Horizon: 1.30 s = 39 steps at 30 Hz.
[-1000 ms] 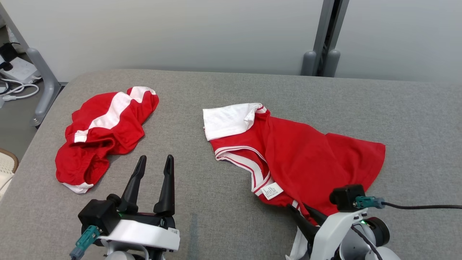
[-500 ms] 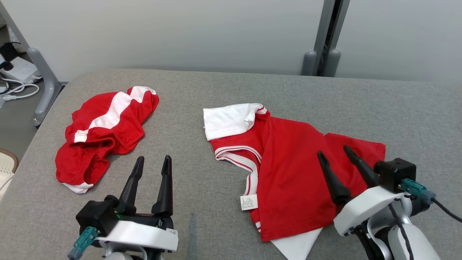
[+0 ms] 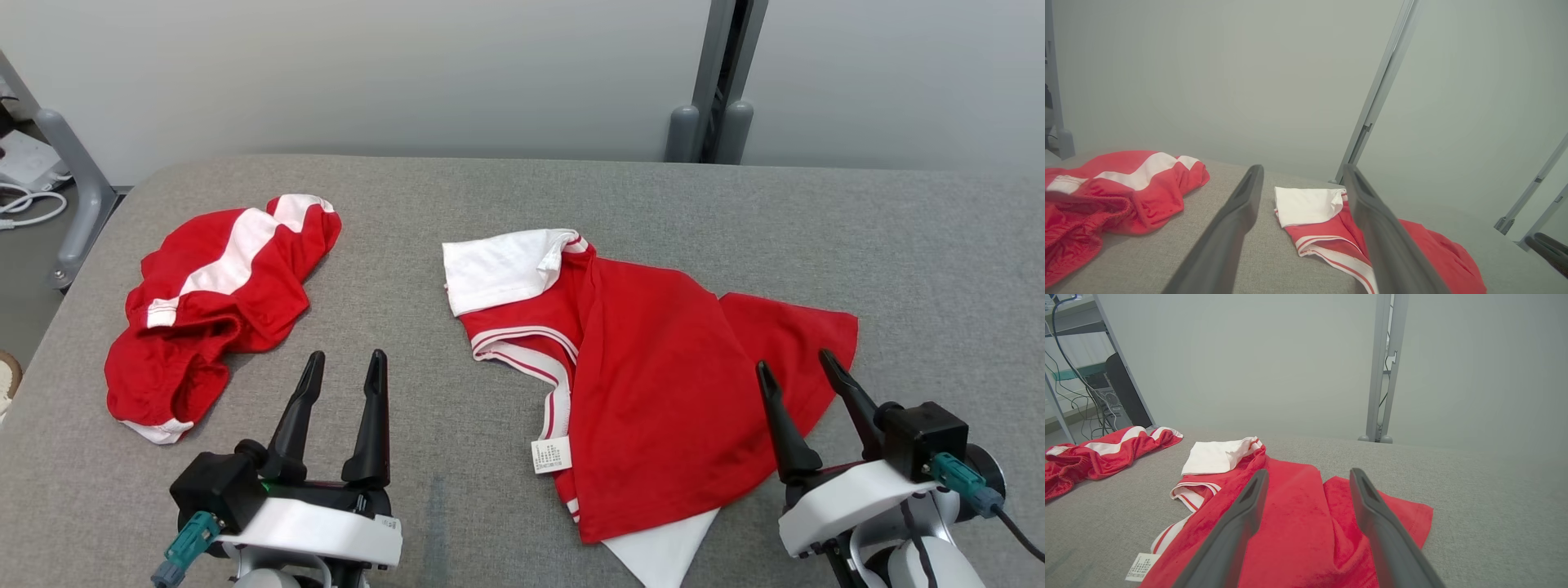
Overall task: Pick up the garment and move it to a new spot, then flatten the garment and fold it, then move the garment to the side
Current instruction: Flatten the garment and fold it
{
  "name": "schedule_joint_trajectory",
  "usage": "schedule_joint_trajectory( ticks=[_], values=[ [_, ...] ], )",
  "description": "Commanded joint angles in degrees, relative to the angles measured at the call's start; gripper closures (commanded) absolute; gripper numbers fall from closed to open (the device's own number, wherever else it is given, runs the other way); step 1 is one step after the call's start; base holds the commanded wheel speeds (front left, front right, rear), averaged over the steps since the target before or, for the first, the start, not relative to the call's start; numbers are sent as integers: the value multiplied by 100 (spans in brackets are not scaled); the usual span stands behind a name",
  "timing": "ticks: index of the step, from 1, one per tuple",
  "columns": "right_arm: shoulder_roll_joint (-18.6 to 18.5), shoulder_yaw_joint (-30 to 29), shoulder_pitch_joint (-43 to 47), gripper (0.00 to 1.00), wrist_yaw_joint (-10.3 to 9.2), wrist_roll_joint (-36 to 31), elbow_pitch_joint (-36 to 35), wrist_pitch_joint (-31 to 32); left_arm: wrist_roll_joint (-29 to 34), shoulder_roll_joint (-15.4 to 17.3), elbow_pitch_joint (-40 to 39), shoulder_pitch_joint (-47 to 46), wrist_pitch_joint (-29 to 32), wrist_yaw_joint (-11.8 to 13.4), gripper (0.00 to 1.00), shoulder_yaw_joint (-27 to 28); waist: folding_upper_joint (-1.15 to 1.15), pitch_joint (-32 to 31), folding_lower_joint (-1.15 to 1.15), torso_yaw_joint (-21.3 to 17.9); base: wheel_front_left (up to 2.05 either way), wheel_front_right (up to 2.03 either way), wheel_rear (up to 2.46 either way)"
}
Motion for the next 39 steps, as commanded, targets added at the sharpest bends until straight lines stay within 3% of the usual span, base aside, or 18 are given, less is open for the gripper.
schedule_joint_trajectory(
  ticks=[1,13,26,28,29,35,39],
  values=[
    [-10,4,12,0,-1,-20,52,-62,19,23,-5,-52,-1,-30,0,14,0,17,0,-7,0,0,0],
    [1,-268,-161,0,-1,35,844,371,18,22,23,-191,0,-55,0,-103,0,231,0,144,0,0,0],
    [-3,-306,-534,2,-1,187,1646,321,18,22,32,-284,0,-75,0,-198,0,443,0,341,0,0,0],
    [-4,-297,-588,78,-1,219,1760,349,18,22,35,-296,0,-74,0,-209,0,462,0,361,0,0,0],
    [-4,-293,-612,100,-1,258,1803,352,16,22,33,-302,0,-72,0,-212,0,474,0,368,0,0,0],
    [-5,-260,-728,100,-1,300,1773,191,15,22,55,-286,0,-58,0,-206,0,472,0,364,0,0,0],
    [-6,-312,-837,100,-1,321,1338,259,3,22,64,-282,0,-30,0,-182,0,448,0,318,0,0,0]
  ],
)
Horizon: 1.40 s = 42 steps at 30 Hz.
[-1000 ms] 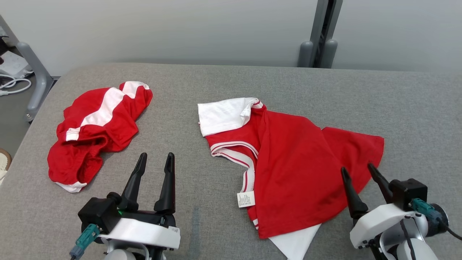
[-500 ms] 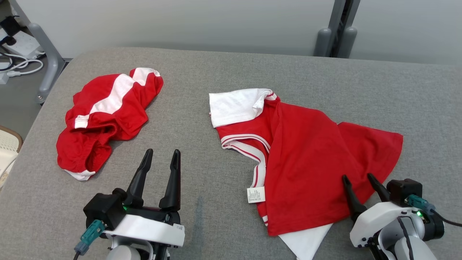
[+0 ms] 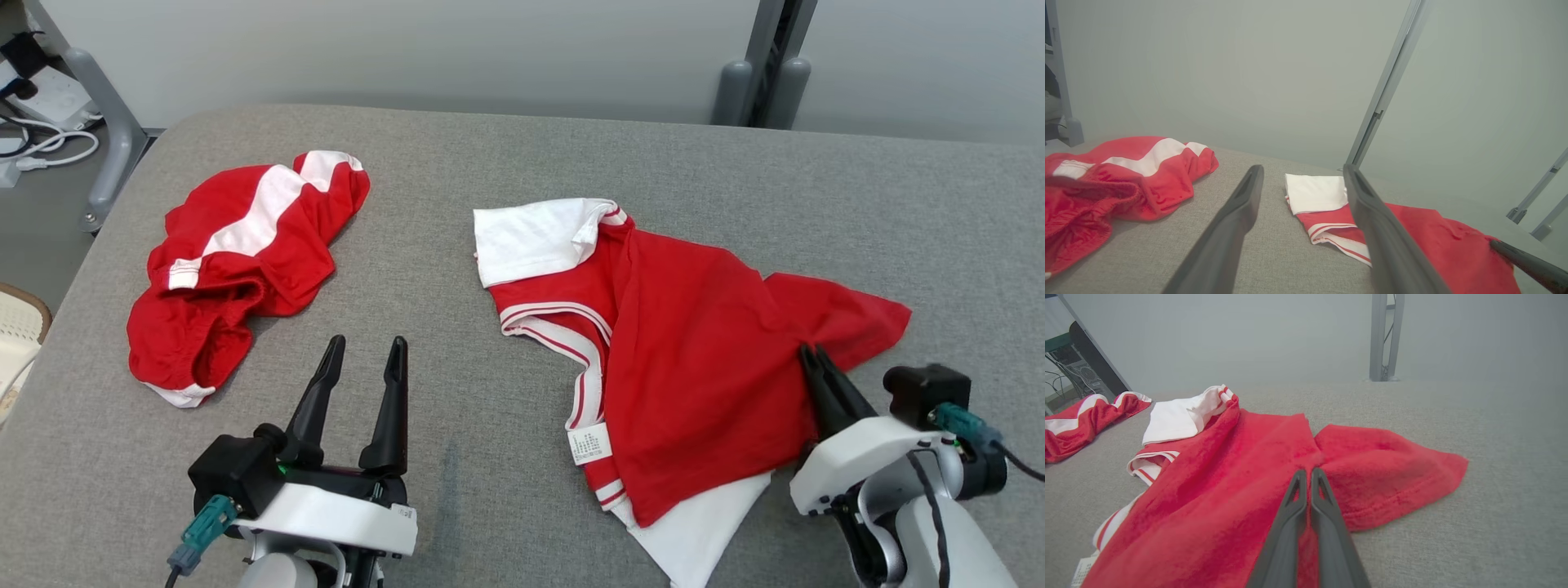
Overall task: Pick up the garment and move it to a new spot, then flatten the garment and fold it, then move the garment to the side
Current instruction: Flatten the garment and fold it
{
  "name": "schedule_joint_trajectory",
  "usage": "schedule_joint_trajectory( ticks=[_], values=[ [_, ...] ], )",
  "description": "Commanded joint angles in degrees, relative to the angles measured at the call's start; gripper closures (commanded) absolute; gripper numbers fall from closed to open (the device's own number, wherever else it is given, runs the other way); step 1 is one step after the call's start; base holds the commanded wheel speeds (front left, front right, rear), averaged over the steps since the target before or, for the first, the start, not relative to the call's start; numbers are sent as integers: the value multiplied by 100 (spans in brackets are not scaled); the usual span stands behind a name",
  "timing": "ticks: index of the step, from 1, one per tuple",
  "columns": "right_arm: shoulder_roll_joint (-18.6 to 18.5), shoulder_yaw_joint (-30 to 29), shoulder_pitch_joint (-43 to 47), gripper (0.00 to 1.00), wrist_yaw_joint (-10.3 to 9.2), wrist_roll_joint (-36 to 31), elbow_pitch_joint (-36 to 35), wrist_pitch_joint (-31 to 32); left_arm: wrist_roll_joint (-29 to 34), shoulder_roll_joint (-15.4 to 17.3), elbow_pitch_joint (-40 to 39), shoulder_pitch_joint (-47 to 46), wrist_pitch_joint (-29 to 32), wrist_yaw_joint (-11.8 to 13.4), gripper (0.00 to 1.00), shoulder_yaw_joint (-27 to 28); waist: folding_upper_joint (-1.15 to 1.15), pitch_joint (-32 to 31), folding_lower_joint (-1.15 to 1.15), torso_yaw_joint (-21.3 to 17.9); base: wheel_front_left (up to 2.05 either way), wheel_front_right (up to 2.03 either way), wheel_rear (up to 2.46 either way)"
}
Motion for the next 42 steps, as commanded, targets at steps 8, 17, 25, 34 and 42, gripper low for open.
schedule_joint_trajectory(
  ticks=[8,17,25,34,42],
  values=[
    [-99,-458,-583,100,-1,711,-821,812,-47,22,-23,-136,0,11,0,-19,0,61,0,-17,0,0,0],
    [-293,-2567,-2278,100,-1,1527,528,2199,-123,22,-1,-340,0,-12,0,-180,0,362,0,336,0,0,0],
    [-855,-3770,-3800,0,0,717,2315,1880,-151,15,18,-470,0,-26,0,-284,0,603,0,662,0,0,0],
    [-855,-3184,-4286,0,-1,-46,2928,979,-208,23,-16,-496,0,48,0,-278,0,606,0,659,0,0,0],
    [-625,-1121,-3521,0,-1,559,2216,-61,-112,25,-59,-362,0,54,0,-113,0,249,0,229,0,0,0]
  ],
)
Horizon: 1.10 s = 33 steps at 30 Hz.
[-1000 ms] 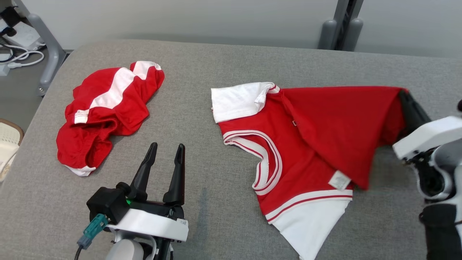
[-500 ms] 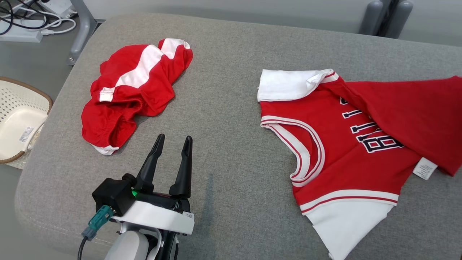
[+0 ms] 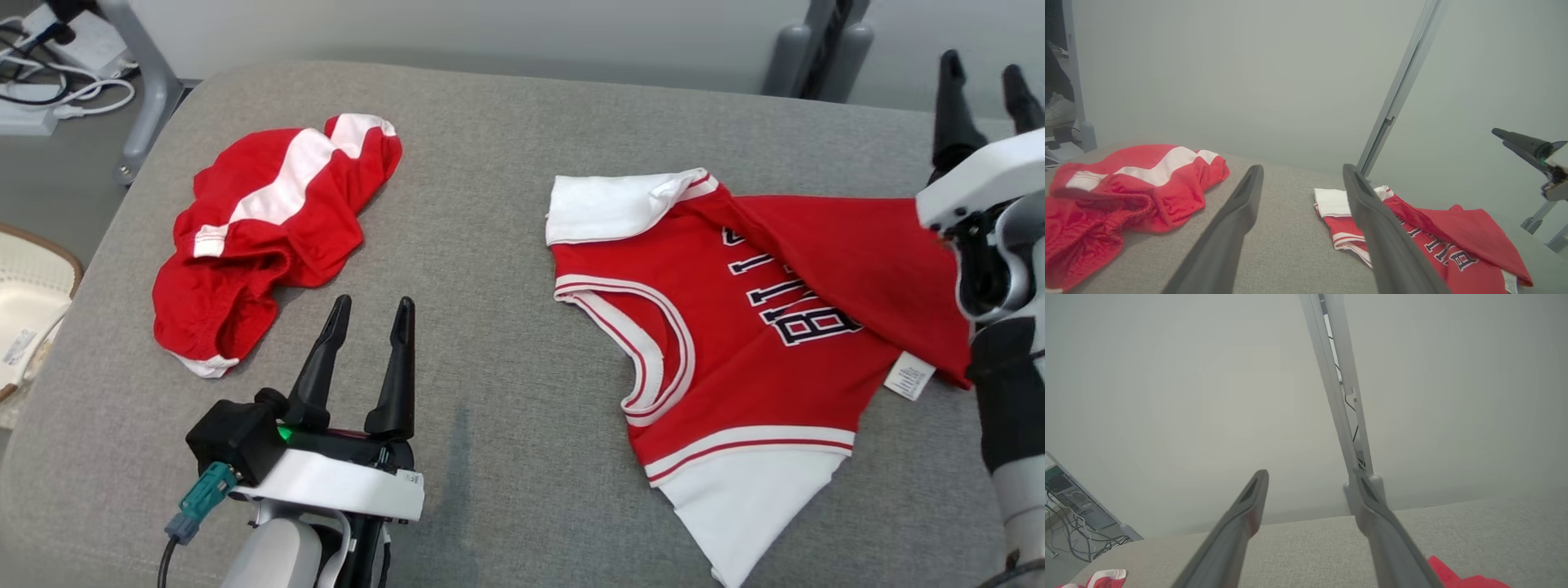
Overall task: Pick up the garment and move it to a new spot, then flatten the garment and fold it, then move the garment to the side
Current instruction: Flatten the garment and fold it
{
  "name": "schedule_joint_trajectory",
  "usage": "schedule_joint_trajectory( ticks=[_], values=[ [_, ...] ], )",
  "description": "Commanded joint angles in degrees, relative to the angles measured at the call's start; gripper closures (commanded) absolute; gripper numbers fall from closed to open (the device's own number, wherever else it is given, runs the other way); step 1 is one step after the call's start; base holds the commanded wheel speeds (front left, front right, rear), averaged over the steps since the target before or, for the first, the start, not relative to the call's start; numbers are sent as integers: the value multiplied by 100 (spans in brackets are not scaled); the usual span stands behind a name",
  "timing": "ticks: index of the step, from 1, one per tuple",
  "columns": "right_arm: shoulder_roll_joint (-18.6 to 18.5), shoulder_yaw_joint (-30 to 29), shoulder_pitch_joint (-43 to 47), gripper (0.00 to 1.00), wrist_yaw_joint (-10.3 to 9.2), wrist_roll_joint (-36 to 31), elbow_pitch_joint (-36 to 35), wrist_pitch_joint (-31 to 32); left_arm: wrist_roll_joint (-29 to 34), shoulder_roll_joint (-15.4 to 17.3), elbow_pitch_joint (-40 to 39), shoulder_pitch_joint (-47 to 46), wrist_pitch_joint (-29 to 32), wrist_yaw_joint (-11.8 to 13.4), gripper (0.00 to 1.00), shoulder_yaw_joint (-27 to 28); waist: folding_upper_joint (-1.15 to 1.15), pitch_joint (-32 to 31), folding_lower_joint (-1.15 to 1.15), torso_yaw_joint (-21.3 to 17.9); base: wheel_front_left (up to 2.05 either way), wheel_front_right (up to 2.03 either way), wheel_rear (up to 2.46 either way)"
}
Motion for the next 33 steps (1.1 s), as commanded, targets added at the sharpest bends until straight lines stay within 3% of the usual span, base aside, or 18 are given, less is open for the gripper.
schedule_joint_trajectory(
  ticks=[1,6,11,24,28,33],
  values=[
    [-40,248,244,0,0,185,-199,-153,48,27,-25,59,0,1,0,60,0,-166,0,-213,0,0,0],
    [-252,1350,1115,0,0,655,-1104,-619,95,26,-66,99,0,-31,0,145,0,-339,0,-533,0,0,0],
    [-350,1800,1993,0,0,792,-1838,-905,67,25,-74,172,0,-34,0,220,0,-463,0,-777,0,0,0],
    [126,1291,3617,0,0,422,-3001,-1062,104,26,19,290,0,-94,0,202,0,-557,0,-1104,0,0,0],
    [212,1218,3637,0,0,344,-3185,-987,-324,21,309,279,0,-410,0,-169,0,-511,0,-1194,0,0,0],
    [257,1232,3606,0,0,286,-3307,-937,-469,27,979,115,0,-535,0,-659,0,-437,0,-1298,0,0,0]
  ],
)
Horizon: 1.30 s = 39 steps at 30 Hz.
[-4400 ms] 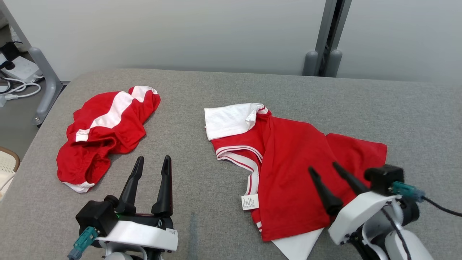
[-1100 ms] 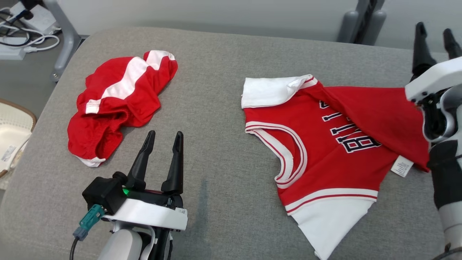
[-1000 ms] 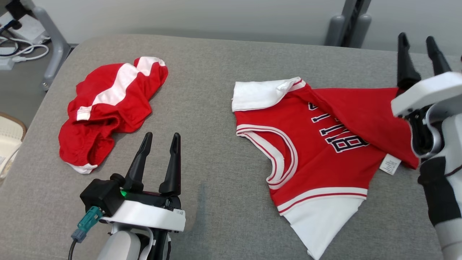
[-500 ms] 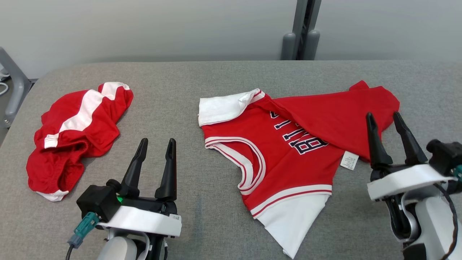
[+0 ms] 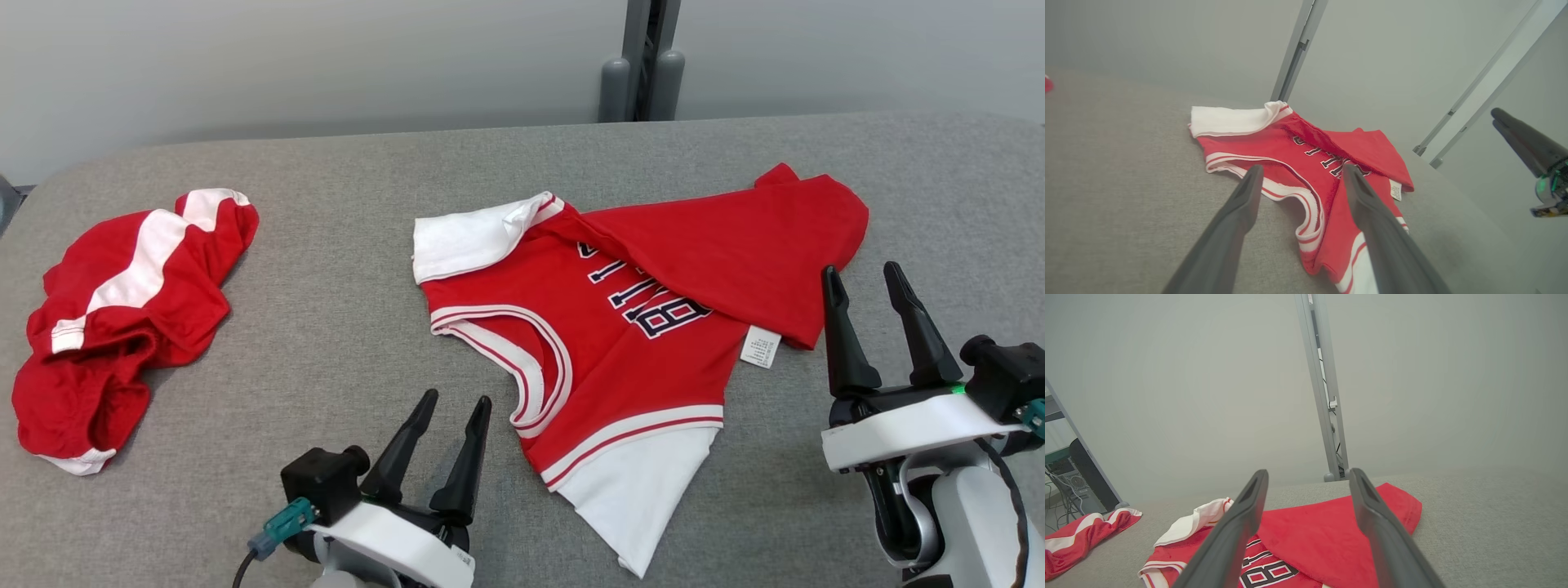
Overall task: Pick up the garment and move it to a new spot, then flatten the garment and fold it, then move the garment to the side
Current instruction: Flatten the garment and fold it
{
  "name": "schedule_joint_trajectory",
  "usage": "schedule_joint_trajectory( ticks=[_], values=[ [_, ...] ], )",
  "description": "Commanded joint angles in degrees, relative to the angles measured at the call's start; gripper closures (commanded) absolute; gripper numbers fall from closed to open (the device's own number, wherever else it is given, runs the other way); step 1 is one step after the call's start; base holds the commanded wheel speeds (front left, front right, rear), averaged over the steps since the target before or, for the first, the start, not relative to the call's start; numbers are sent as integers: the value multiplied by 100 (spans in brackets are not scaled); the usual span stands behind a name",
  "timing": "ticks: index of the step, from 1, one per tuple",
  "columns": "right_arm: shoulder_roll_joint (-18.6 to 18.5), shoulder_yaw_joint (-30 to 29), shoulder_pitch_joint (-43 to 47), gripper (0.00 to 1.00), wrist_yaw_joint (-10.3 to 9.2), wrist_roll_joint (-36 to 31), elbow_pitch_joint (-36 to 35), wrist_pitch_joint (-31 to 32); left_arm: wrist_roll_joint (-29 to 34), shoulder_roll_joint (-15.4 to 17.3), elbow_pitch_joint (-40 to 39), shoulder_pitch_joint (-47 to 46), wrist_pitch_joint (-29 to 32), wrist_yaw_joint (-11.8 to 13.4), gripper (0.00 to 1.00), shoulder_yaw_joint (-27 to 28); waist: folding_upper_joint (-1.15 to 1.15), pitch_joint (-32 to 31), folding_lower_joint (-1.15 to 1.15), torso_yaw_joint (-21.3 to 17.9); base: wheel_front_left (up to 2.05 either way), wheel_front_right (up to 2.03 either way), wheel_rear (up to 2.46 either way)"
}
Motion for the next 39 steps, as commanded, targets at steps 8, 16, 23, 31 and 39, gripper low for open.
schedule_joint_trajectory(
  ticks=[8,16,23,31,39],
  values=[
    [16,40,57,0,0,-97,-60,22,-699,29,1023,-579,140,-128,0,-779,0,141,0,-250,0,0,0],
    [43,80,-5,0,0,-152,-77,11,-605,27,1880,-1045,151,97,0,-1126,0,268,0,-488,0,0,0],
    [69,50,-44,0,0,-166,-102,-7,-814,26,2339,-1359,159,221,0,-1413,0,401,0,-603,0,0,0],
    [100,47,-92,0,0,-215,-47,-14,-1051,29,2457,-1581,76,195,100,-1480,0,466,0,-615,0,0,0],
    [127,-54,-40,0,0,-271,86,-39,-648,329,1726,-1474,-6,570,100,-491,0,333,0,-416,0,0,0]
  ],
)
